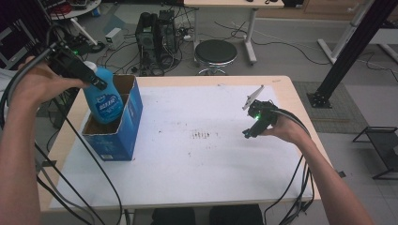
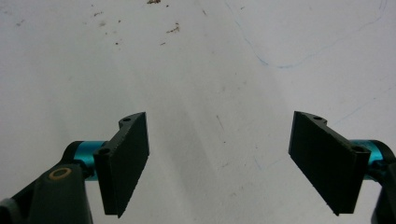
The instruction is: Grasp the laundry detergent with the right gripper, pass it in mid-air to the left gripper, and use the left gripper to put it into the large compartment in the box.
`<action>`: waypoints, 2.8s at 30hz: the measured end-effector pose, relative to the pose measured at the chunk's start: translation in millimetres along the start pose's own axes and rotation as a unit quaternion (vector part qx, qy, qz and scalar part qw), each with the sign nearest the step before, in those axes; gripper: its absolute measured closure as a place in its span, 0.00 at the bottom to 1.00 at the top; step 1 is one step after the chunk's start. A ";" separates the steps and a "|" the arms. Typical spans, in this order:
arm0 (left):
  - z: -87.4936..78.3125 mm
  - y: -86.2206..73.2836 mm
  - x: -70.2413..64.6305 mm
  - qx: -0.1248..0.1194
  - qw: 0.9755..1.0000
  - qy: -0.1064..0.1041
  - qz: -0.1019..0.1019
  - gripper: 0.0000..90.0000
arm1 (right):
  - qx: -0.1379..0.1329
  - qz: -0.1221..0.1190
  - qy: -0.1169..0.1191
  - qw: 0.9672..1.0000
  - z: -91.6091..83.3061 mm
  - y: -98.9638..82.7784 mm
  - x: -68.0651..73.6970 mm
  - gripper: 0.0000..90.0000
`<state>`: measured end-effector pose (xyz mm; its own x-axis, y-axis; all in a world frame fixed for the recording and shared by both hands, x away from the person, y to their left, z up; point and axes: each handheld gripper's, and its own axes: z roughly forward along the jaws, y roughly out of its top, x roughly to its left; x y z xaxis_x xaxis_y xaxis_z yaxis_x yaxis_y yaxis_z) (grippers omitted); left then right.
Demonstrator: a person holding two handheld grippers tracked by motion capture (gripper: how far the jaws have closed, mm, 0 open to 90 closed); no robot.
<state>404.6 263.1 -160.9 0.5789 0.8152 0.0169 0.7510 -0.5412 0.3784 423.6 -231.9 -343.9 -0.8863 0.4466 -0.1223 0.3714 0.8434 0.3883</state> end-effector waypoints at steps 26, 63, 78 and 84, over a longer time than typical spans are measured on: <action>93.1 -28.8 -0.4 0.056 0.998 -0.016 0.030 0.42 | 0.016 -0.005 0.002 1.000 11.0 -2.5 3.7 0.22; 108.9 -37.5 -1.8 0.118 0.989 -0.005 0.093 0.42 | 0.024 -0.004 0.005 1.000 17.3 -6.8 8.6 0.22; 111.8 -34.4 -5.5 0.114 0.990 0.000 0.077 0.42 | 0.024 -0.001 0.004 1.000 19.1 -6.7 7.6 0.22; 110.2 -33.8 -3.2 0.126 0.988 0.000 0.085 0.41 | 0.024 -0.001 0.003 1.000 19.1 -6.7 7.5 0.22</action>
<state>412.4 256.1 -275.7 0.7028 0.7088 0.0609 0.6989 -0.7039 0.1269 419.7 -228.5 -364.9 -0.8886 0.4434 -0.1172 0.3825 0.8574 0.3443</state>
